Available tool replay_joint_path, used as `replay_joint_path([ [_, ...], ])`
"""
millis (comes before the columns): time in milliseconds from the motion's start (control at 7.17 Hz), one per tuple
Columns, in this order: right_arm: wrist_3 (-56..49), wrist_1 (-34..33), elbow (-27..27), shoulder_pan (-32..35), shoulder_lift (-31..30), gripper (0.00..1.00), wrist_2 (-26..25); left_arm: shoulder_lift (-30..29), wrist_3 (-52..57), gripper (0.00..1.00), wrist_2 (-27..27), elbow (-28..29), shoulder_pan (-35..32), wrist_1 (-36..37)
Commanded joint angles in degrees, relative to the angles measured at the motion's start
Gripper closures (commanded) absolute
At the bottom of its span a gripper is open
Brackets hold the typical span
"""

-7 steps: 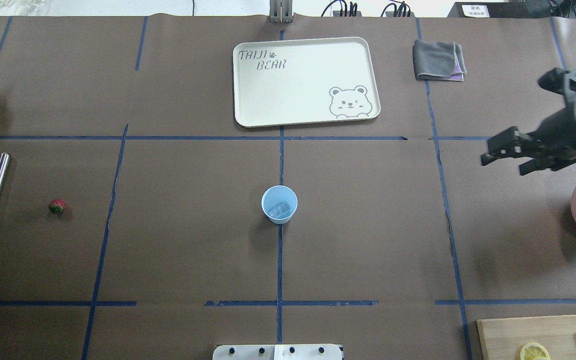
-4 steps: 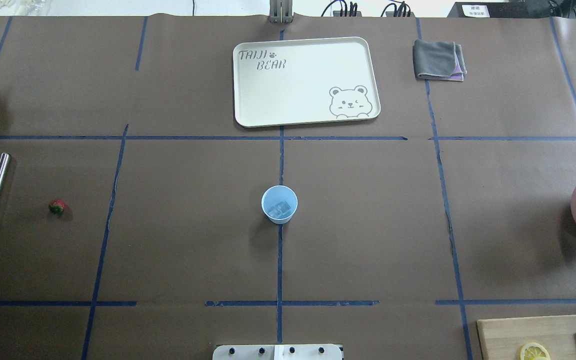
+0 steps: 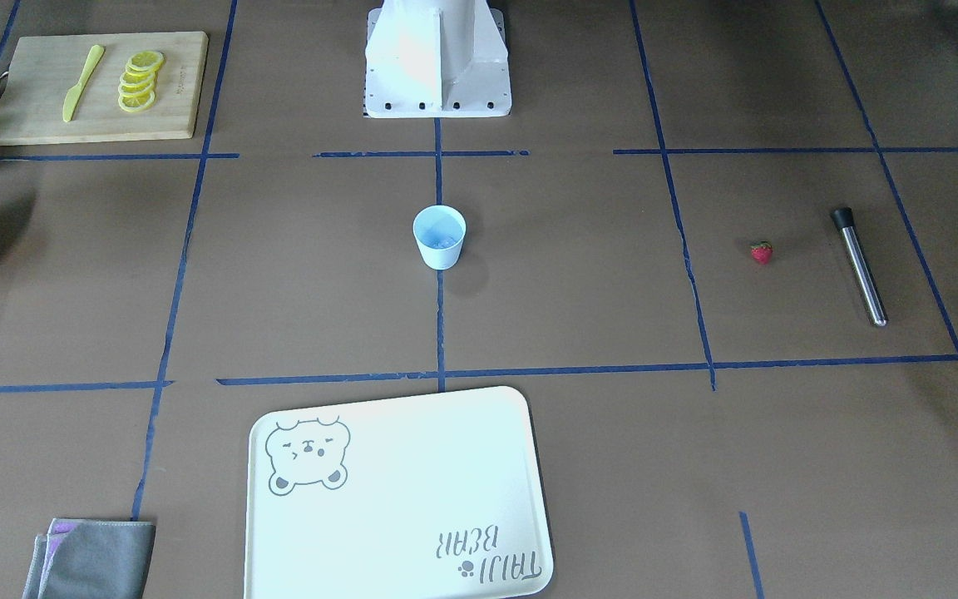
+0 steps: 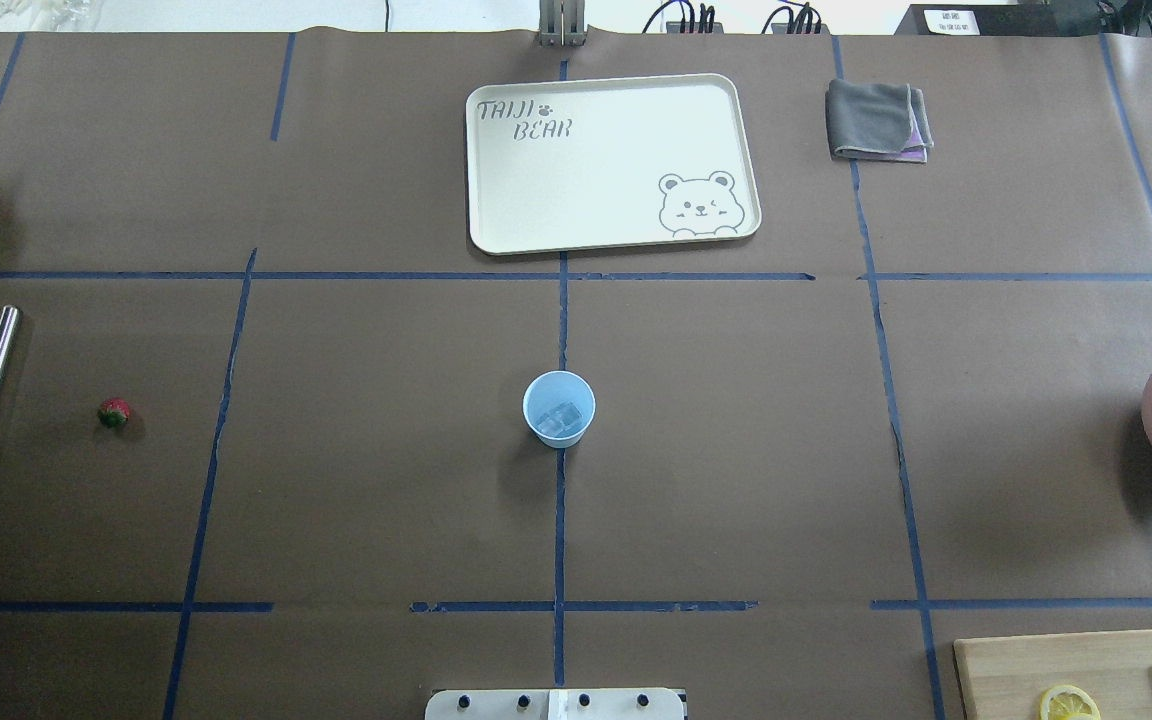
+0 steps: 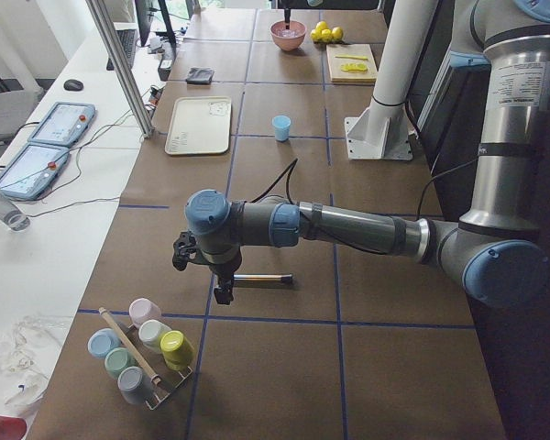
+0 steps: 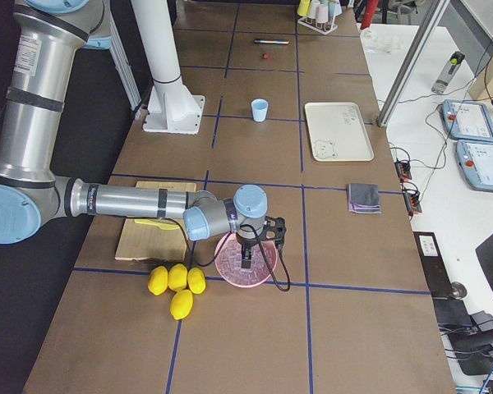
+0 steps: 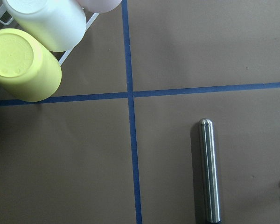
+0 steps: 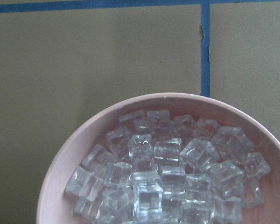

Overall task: Mash ice and strawberries in cup
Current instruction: 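Grasp a third ice cube from the bowl with the right gripper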

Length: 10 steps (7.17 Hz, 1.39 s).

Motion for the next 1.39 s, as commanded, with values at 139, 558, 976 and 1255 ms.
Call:
replay_joint_path([
  [139, 1.89, 0.85, -3.24, -1.6, 1.86, 0.03, 0.04, 0.09, -0.09, 0.0, 0.0, -0.37, -0.07, 0.0],
  [558, 1.81, 0.93, -4.13, -3.55, 1.96, 0.16, 0.04, 0.09, -0.18, 0.0, 0.0, -0.46, -0.07, 0.09],
  [976, 0.84, 1.11, -3.6, -3.55, 2.04, 1.0, -0.04, 0.09, 0.08, 0.0, 0.0, -0.28, 0.01, 0.09],
  [1255, 0.75, 1.81, -1.95, -3.2, 2.04, 1.0, -0.22, 0.09, 0.09, 0.0, 0.0, -0.28, 0.01, 0.09],
])
